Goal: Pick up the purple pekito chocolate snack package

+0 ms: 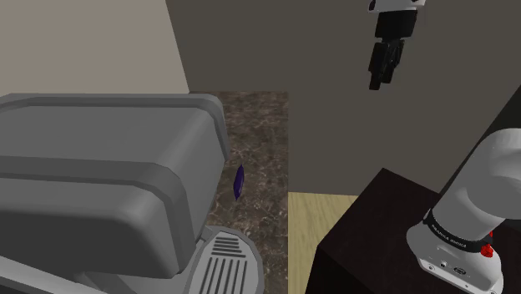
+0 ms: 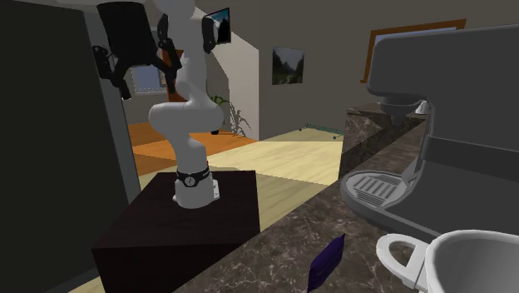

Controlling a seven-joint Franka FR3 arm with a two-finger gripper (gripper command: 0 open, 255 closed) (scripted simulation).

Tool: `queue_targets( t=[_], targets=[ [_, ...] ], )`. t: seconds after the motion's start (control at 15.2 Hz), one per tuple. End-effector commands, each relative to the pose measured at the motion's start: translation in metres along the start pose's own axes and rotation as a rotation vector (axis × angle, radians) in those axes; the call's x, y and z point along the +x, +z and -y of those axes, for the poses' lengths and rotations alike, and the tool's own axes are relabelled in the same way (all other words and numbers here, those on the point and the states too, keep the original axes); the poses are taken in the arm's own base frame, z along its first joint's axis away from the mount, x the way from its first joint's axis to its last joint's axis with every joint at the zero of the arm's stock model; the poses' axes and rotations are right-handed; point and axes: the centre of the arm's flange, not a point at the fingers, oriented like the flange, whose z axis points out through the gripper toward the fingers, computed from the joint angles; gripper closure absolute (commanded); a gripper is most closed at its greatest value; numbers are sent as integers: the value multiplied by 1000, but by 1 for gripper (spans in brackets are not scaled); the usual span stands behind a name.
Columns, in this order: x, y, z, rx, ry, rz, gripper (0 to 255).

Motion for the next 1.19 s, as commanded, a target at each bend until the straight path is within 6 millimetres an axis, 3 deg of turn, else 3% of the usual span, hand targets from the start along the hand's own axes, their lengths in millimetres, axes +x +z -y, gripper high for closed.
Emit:
queue_targets(
  t=[0.0, 0.53, 1.12],
  targets=[
    [0, 0, 0, 0, 0, 0, 0],
    [27, 53, 87, -1, 210, -10, 0],
    [79, 111, 176, -3, 446, -21, 0]
  ],
)
